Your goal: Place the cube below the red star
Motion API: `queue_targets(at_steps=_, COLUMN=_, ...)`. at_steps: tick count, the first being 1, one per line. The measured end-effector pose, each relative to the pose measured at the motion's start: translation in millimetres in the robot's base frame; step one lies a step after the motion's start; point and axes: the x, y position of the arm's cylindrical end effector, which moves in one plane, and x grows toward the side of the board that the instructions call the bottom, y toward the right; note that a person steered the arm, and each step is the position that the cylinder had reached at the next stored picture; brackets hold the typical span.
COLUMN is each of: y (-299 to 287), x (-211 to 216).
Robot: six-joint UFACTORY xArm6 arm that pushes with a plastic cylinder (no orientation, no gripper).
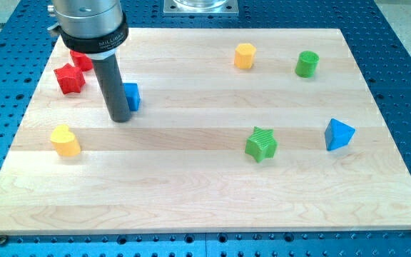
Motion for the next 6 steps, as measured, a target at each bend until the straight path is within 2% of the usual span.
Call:
queue_targets(at_steps=1, y=53.0, x=-23.7)
queue_targets(at_steps=2, y=15.4, x=-33.9)
queue_targets(at_steps=3, y=-39.0, x=-20.4)
queue_targets(at_steps=4, y=-48.4, x=-19.9)
queue_targets(at_steps=5, y=-25.0, x=-41.7)
queue_targets(at_steps=6, y=-41.4, x=-49.5)
